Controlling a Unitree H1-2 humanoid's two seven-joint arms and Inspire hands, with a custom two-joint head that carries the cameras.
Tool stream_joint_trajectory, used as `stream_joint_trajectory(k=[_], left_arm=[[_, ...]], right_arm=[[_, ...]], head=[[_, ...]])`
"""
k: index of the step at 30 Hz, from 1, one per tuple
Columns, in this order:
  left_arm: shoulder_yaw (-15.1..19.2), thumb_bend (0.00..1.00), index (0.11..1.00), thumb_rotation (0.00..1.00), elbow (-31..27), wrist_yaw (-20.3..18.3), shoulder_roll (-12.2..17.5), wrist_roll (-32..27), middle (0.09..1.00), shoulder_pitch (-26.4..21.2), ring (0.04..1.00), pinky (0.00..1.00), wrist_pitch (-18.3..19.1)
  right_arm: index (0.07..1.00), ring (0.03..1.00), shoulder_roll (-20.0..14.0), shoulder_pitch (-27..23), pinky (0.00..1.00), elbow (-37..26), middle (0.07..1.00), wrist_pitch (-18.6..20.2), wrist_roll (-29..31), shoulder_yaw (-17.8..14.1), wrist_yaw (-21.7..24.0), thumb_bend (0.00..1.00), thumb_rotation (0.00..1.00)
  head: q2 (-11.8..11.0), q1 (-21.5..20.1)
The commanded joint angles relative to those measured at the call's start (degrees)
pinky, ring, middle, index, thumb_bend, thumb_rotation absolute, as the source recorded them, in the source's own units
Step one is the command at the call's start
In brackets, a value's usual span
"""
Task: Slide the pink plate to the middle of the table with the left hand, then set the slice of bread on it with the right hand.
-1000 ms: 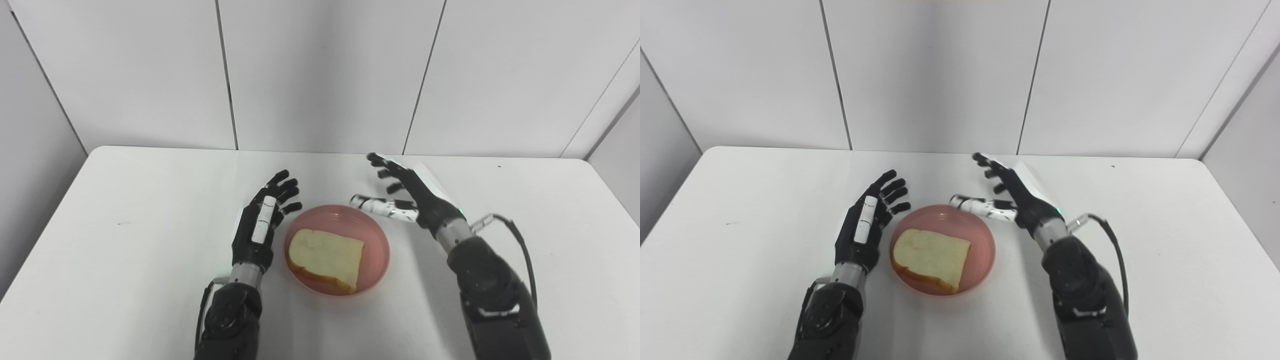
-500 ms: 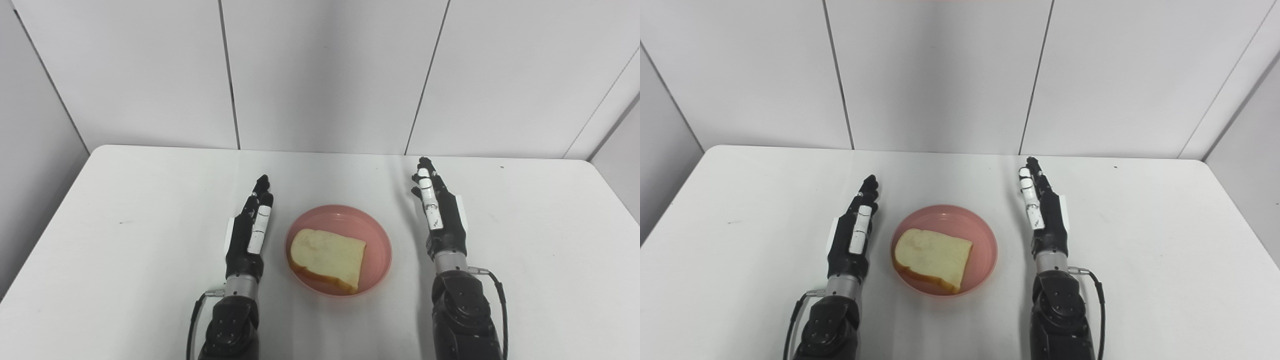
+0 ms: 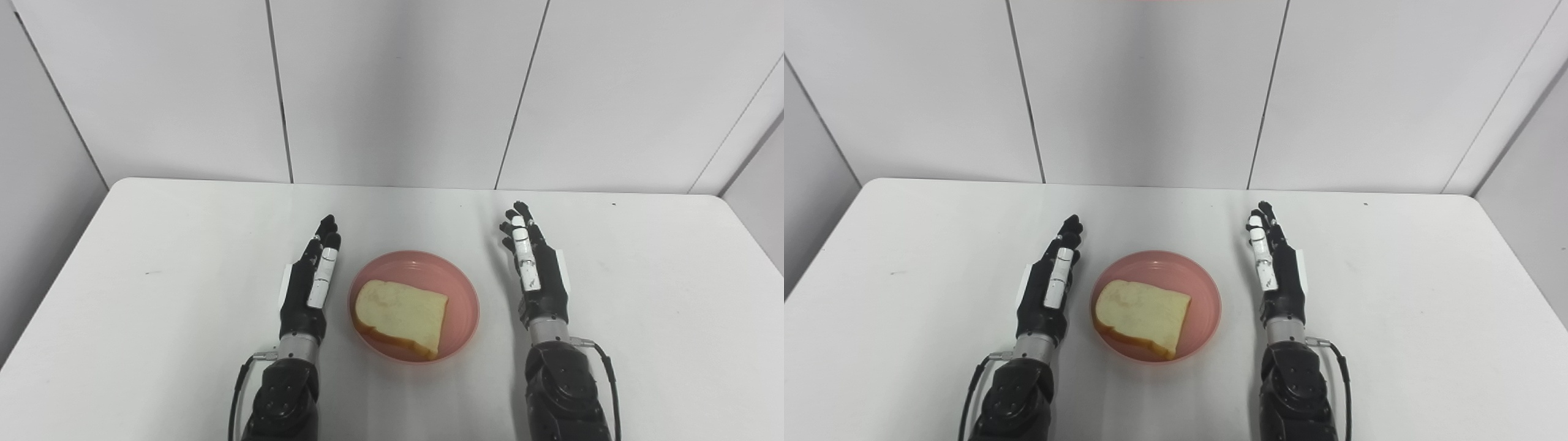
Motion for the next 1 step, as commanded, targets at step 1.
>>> stream_joint_trajectory(k=[1], left_arm=[[-0.14,0.83,0.886,0.86,-1.76,-0.04,-0.18,-0.11,0.947,-1.52,0.986,1.0,-0.46]], right_arm=[[0.891,0.881,-0.51,-1.44,0.9,-1.66,0.892,-0.94,-0.17,0.61,-0.85,0.66,0.82]], head=[[-0.11,0.02]])
